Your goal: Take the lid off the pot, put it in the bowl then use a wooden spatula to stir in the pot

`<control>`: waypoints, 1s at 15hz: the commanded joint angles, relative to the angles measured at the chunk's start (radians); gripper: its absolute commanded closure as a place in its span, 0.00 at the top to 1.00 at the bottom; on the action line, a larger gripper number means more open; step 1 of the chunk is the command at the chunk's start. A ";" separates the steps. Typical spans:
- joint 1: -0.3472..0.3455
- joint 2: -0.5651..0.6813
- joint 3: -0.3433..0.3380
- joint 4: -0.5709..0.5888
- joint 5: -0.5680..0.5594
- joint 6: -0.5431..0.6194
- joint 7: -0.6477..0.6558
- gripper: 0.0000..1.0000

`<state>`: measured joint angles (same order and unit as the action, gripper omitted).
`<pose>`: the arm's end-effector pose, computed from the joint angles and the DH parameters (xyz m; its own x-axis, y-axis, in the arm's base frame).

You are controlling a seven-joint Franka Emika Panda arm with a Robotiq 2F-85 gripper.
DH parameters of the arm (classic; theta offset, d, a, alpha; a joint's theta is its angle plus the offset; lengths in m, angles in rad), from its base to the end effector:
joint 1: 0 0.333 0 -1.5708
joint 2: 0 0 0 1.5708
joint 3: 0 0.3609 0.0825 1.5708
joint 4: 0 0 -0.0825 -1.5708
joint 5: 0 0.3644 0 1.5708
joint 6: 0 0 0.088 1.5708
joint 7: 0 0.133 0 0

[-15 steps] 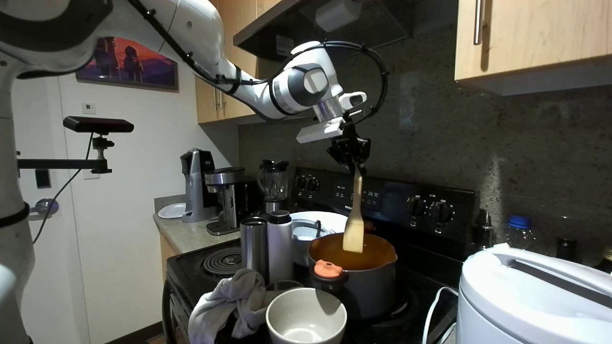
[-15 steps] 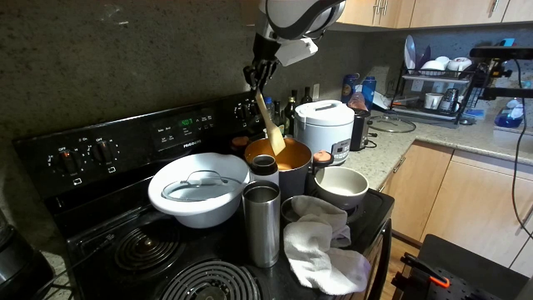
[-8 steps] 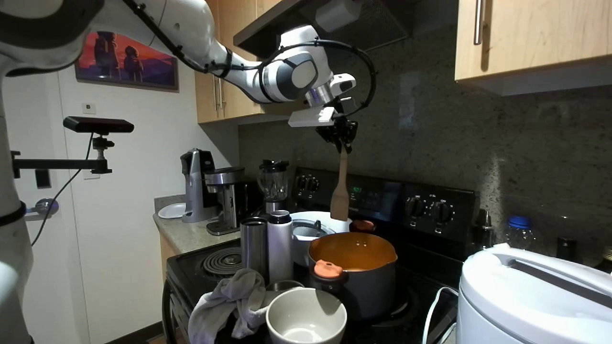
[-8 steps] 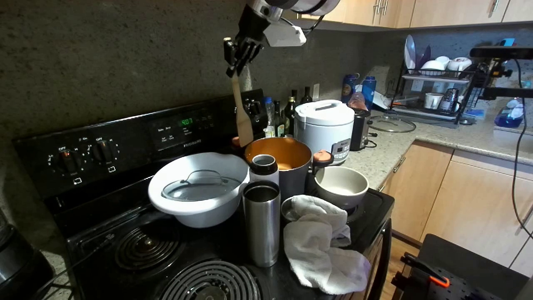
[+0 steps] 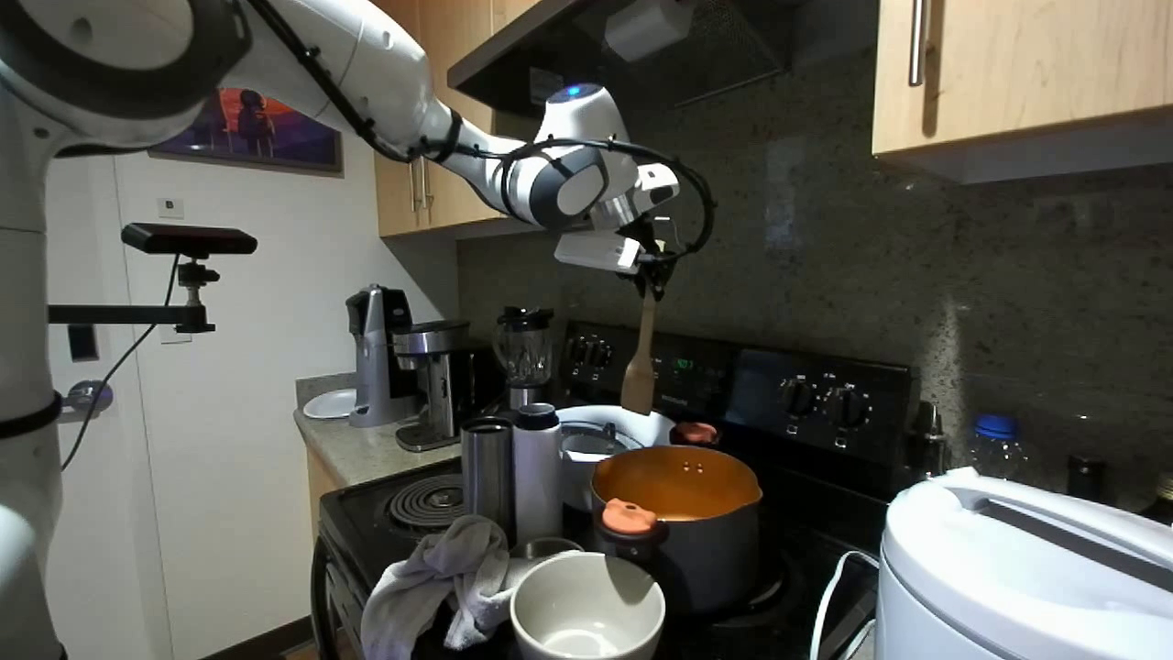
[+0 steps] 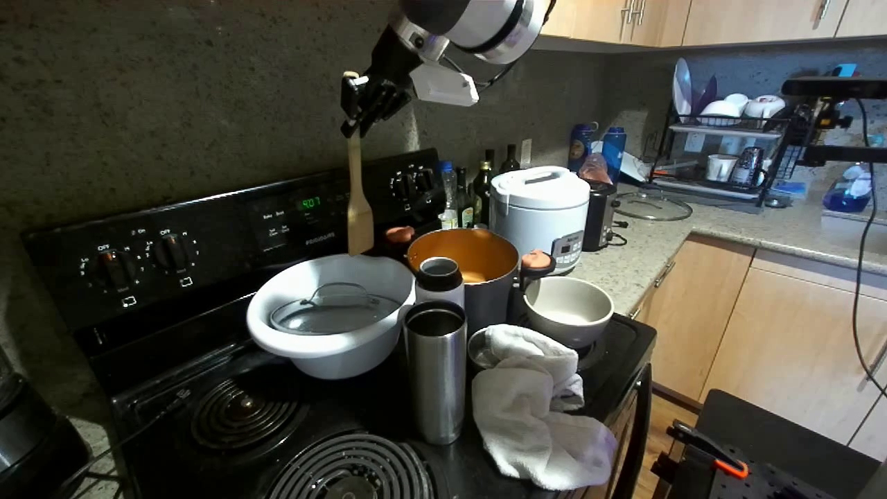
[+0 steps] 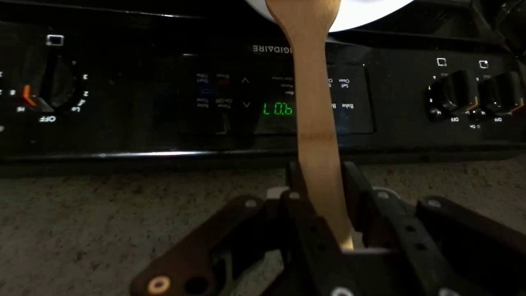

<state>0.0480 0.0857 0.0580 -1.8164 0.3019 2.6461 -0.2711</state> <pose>0.6361 0.0619 0.6062 0.7182 0.0765 0.6917 0.2043 -0.9733 -0.1045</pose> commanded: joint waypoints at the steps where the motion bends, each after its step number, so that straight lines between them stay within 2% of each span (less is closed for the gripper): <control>1: -0.001 0.068 0.028 0.012 0.105 0.068 -0.088 0.08; 3: -0.001 0.096 0.039 -0.001 0.126 0.112 -0.121 0.08; 8: 0.012 0.146 0.051 -0.041 0.096 0.273 -0.125 0.08; 13: 0.026 0.167 0.040 -0.098 0.083 0.349 -0.108 0.08; 14: 0.027 0.164 0.037 -0.112 0.080 0.358 -0.105 0.48; 15: 0.027 0.163 0.034 -0.124 0.078 0.363 -0.102 0.55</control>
<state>0.0673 0.2608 0.0998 -1.8859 0.3913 2.9697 -0.3722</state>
